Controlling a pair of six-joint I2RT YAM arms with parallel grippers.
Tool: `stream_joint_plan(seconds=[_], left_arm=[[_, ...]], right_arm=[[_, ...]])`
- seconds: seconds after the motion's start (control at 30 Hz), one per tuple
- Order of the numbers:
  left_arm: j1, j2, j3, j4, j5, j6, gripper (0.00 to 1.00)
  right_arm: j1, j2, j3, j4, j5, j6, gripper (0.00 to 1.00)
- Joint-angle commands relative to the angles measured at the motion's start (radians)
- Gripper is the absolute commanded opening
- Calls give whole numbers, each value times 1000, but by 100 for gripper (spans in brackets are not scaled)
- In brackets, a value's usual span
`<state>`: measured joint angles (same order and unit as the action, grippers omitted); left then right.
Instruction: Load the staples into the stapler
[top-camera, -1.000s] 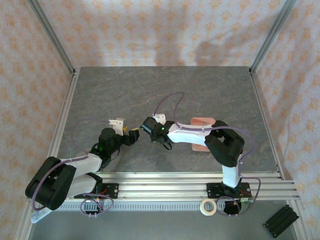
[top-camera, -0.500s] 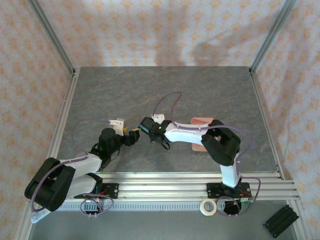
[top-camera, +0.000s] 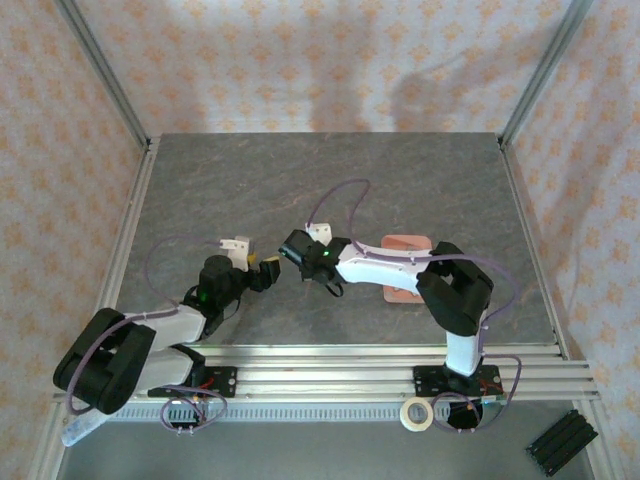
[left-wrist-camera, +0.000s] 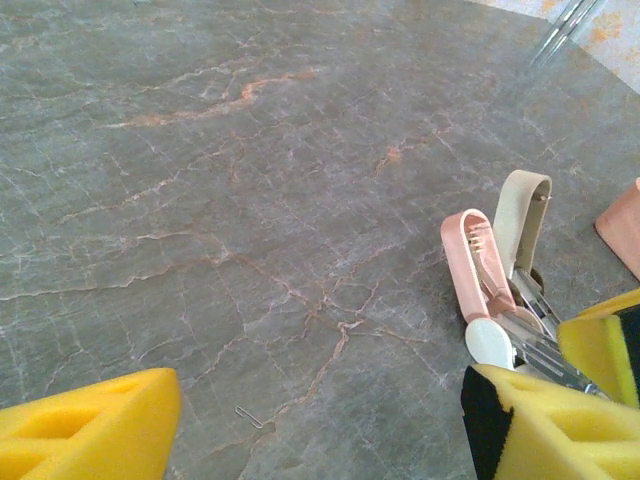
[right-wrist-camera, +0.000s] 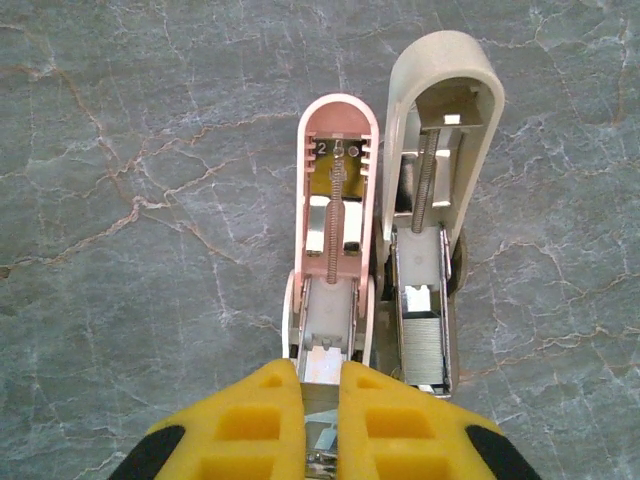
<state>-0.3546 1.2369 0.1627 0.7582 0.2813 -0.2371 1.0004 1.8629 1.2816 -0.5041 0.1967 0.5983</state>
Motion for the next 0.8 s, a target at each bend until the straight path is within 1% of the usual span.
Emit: stream_joint_plan(seconds=[0.0, 0.07, 0.3, 0.57, 0.77], left_arm=[[-7, 44, 16, 81, 15, 10, 75], [-7, 73, 21, 98, 23, 16, 74], [-9, 193, 41, 180, 64, 24, 74], [-13, 197, 52, 149, 72, 48, 75], [-13, 200, 54, 150, 70, 53, 75]], right_arm=[[-15, -18, -17, -19, -10, 9, 11], [-24, 2, -8, -44, -43, 20, 11], [-41, 37, 40, -144, -46, 82, 11], [-19, -14, 19, -116, 6, 83, 11], [-10, 13, 37, -135, 6, 98, 11]])
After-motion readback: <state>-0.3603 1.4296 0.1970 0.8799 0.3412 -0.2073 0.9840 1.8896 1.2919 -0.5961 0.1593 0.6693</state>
